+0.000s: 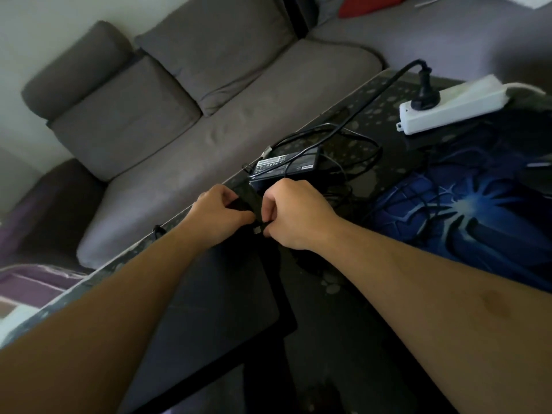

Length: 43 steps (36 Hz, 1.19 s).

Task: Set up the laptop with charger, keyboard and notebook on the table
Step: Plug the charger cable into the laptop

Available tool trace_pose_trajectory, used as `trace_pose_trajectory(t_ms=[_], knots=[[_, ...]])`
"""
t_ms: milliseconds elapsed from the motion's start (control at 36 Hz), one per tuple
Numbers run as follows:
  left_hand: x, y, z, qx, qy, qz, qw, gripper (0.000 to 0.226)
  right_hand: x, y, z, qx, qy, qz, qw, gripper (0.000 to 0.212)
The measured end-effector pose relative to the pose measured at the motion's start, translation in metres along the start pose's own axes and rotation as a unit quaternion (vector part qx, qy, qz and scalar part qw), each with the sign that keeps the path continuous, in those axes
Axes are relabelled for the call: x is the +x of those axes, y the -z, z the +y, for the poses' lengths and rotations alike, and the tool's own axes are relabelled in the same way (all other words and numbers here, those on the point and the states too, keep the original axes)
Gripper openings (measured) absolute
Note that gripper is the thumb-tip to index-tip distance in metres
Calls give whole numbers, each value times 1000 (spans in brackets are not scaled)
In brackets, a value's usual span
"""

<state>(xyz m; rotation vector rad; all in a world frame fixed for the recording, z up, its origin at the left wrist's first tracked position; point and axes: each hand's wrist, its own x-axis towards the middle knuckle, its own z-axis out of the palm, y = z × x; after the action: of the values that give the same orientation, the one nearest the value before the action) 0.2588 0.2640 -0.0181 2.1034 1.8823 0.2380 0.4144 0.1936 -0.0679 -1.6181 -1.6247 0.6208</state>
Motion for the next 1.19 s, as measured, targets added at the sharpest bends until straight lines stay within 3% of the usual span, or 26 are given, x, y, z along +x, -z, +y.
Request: trace_pose_trajectory(t_ms=[167,306,472,722,1195], knots=[[9,7,9,6,22,-24,999,46,3,-1,3,16,2,6,1000,31],[9,9,9,9,31,-41,999,73,3,-2,4,14,10,-19,1000,21],[4,9,7,-5,7,-58,998,61,0,10,6,51,25,-49,997,12],[3,9,-3,-13,-24,-54,998,46,-1,7,4,28,16,-69,997,22],[-2,7,-7,-6,-69,-49,996,42,-2,8,3,18,30,-53,998,16]])
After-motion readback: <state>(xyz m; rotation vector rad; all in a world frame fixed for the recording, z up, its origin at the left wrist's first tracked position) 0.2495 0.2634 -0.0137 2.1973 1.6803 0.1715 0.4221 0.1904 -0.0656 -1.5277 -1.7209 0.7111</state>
